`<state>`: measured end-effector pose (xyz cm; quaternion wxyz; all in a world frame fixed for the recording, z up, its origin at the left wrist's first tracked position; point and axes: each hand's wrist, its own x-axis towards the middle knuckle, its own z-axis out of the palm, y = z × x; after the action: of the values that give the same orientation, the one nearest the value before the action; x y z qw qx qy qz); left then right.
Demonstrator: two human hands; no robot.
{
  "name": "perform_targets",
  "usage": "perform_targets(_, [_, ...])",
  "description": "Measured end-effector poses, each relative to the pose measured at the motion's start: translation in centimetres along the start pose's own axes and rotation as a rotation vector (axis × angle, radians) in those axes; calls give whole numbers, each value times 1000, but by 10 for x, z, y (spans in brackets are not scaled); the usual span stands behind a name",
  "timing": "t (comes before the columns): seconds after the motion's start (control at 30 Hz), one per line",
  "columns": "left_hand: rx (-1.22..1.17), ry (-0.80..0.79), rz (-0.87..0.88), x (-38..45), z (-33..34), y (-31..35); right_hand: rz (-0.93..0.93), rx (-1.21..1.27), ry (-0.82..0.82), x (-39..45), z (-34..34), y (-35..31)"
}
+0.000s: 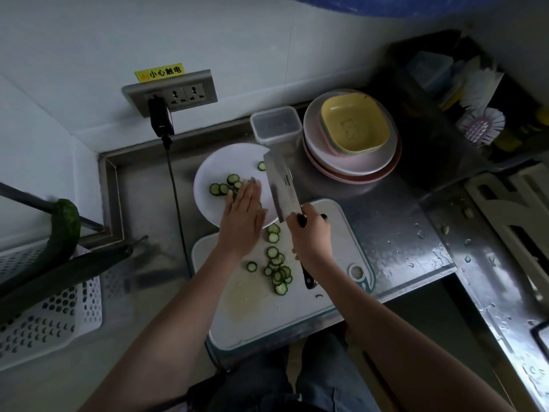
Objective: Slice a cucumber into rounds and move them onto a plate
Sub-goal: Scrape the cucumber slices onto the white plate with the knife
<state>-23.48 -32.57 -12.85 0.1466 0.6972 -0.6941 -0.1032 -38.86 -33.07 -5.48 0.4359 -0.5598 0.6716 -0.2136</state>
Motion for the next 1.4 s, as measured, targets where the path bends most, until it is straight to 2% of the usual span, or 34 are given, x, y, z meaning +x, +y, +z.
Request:
perform_targets(0.1, [9, -21, 19, -13, -1, 0, 6, -4, 9, -3, -3, 5])
perform_targets(0.2, [-18, 23, -9, -37, -5, -5, 2, -27, 3, -11, -18, 20])
perform_targets(0.3, [-63, 31, 101, -71, -7, 1, 8, -53, -1, -29, -35, 51])
perform_targets(0.4, [-70, -36, 207, -103, 5, 7, 34, -27, 37, -51, -40, 83])
perform_targets(0.5, [-77, -138, 138, -108, 13, 13, 49, -12, 74, -68, -40, 103])
perform_targets(0.67, [-138, -189, 80, -79, 21, 31, 68, 19, 44, -83, -41, 122])
perform_targets(0.9, [-216, -117, 50, -64, 32, 44, 62, -8, 32, -89, -42, 131])
perform_targets(1.07, [-307, -48, 124, -92, 34, 47, 75, -30, 45, -92, -35, 139])
perform_targets(1.2, [-318, 58, -20, -113, 35, 47, 94, -33, 68, -95, -25, 136])
perform_targets(1.4, [-240, 24, -228, -120, 46, 74, 70, -6, 17, -104, -9, 122])
